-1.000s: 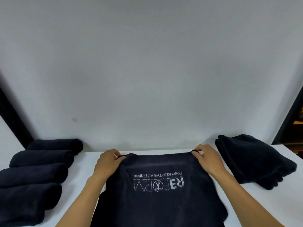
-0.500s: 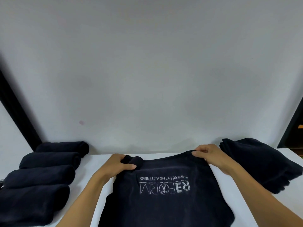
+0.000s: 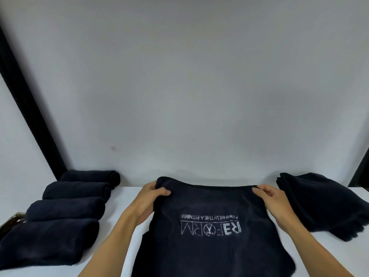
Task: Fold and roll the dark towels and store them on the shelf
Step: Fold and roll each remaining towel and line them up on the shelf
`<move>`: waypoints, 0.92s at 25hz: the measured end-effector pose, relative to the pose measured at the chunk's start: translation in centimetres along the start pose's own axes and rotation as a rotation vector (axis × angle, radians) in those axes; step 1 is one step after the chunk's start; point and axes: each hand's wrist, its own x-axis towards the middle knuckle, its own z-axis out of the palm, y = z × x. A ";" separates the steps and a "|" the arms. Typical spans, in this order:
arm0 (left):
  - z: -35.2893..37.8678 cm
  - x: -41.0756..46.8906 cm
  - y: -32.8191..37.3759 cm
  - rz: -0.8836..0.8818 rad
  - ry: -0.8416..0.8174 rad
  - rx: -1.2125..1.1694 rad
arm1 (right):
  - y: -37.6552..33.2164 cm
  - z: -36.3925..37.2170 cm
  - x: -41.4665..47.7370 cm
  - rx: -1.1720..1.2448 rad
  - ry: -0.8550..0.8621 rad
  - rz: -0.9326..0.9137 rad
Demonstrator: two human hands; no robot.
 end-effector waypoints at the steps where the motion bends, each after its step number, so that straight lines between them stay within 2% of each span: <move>1: -0.4 -0.1 0.1 0.021 0.016 -0.026 | 0.0 0.0 -0.1 0.010 0.002 -0.008; 6: -1.5 0.0 0.1 0.123 0.191 0.024 | -0.8 0.3 -0.6 0.077 0.005 -0.030; 9: -2.0 0.6 -0.4 0.114 0.234 0.047 | -1.3 0.4 -0.6 0.133 0.009 -0.027; 13: -1.6 2.6 -2.2 0.034 0.284 0.438 | -0.8 0.5 -0.5 0.010 0.050 -0.031; 17: 0.0 4.1 -2.5 0.080 0.376 0.722 | 0.1 0.9 -0.9 -0.198 0.128 -0.095; 19: 0.1 4.7 -2.2 0.092 0.374 0.700 | 0.3 1.0 -1.0 -0.261 0.143 -0.126; 23: -0.5 4.8 -1.7 0.116 0.345 0.484 | 0.4 0.9 -1.0 -0.218 0.163 -0.139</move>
